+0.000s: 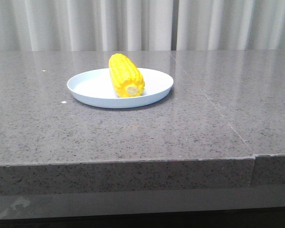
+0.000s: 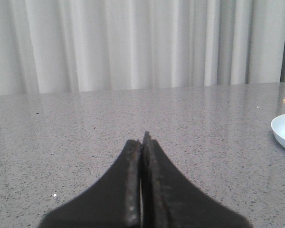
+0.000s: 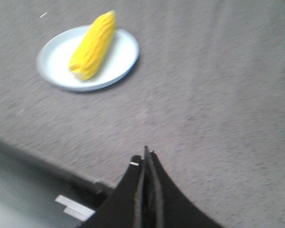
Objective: Place corn on plate with both arms
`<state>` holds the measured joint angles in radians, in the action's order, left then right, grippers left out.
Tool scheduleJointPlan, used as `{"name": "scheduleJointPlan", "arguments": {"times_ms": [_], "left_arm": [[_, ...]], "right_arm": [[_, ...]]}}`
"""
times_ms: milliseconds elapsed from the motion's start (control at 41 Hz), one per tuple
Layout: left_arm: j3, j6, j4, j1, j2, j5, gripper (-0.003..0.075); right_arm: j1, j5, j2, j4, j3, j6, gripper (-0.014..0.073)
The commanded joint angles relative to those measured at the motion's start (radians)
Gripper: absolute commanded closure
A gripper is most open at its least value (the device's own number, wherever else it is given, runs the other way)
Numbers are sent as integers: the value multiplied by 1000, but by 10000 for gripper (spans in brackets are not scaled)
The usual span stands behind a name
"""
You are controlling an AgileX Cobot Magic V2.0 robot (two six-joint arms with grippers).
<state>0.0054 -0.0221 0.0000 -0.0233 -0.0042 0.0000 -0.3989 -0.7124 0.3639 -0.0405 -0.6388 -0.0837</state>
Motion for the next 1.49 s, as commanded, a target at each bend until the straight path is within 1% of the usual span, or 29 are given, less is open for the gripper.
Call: {"name": "scheduleJointPlan", "arguments": {"times_ms": [0,98,220,317,440,977,1123,1245,1465], "left_arm": [[2,11,0,1,-19,-81,740],[2,11,0,1,-19,-81,741],[2,11,0,1,-19,-81,740],[2,11,0,1,-19,-81,740],[2,11,0,1,-19,-81,741],[2,11,0,1,-18,-81,740],[2,11,0,1,-18,-81,740],[2,11,0,1,-18,-81,740],[2,11,0,1,-18,-81,740]], "right_arm": [[89,260,-95,-20,115,9,662],[183,409,-202,-20,287,9,662],[254,550,-302,-20,459,9,662],[294,643,-344,-19,563,4,662],[326,728,-382,9,646,-6,662],[330,712,-387,11,649,-6,662],[332,744,-387,20,649,-7,662],[355,746,-387,30,649,-22,662],[358,746,-387,29,649,-22,662]]}}
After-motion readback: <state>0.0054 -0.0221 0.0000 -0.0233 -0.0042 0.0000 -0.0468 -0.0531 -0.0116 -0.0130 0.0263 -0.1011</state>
